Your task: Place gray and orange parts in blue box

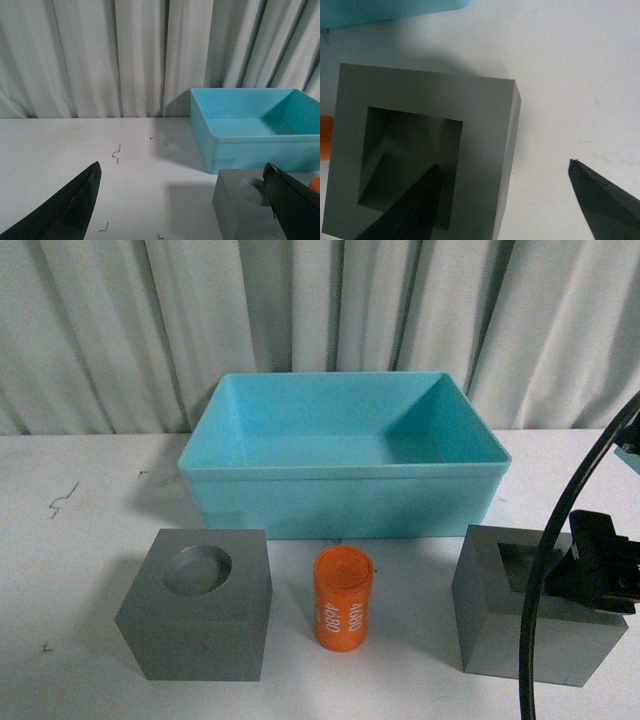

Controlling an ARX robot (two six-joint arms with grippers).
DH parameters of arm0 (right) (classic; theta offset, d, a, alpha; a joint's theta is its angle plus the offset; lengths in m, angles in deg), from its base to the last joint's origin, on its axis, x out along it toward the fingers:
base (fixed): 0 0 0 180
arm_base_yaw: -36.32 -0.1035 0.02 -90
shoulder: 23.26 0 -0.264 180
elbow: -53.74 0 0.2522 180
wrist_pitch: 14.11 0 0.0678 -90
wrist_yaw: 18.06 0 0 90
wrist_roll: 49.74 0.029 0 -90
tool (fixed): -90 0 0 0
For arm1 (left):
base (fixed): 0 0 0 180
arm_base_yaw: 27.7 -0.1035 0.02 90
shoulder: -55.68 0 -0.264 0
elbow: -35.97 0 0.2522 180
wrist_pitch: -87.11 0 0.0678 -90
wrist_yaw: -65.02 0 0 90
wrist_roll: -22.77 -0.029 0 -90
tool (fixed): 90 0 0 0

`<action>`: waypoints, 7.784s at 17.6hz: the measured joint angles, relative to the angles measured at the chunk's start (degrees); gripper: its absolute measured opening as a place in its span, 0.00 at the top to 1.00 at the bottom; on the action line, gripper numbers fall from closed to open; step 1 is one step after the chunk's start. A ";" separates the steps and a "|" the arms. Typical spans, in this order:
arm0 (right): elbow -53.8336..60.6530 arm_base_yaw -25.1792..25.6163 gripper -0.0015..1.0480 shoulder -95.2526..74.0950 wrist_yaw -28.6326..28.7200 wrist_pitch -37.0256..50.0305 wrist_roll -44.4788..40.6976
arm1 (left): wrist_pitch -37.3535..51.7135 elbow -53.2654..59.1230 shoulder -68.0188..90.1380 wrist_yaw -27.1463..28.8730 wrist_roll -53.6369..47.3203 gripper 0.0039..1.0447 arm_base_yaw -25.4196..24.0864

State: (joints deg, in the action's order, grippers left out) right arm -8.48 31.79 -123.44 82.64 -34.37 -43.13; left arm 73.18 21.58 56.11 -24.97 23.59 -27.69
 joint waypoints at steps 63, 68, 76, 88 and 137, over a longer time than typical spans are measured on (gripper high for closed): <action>12.15 3.39 0.06 48.04 -18.86 -3.72 18.93 | 0.00 0.00 0.00 0.02 0.02 0.06 0.00; 18.84 4.59 0.15 51.39 -14.69 11.80 15.45 | 0.04 0.00 0.00 -0.02 0.00 0.06 0.00; 31.23 4.57 0.48 56.70 -10.67 32.24 -1.49 | -0.02 0.00 0.00 0.02 0.02 0.06 0.00; 47.80 4.55 0.98 83.89 -10.69 22.86 -6.23 | -0.02 0.00 0.00 0.00 0.00 0.06 0.00; 47.78 4.55 0.06 100.04 -10.69 6.32 -6.25 | 15.67 -35.34 95.43 0.83 6.19 0.25 14.95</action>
State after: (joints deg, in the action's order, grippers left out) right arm 39.29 36.34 -23.40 71.95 -28.05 -49.38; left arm 88.85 -13.76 151.54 -24.14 29.78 -12.74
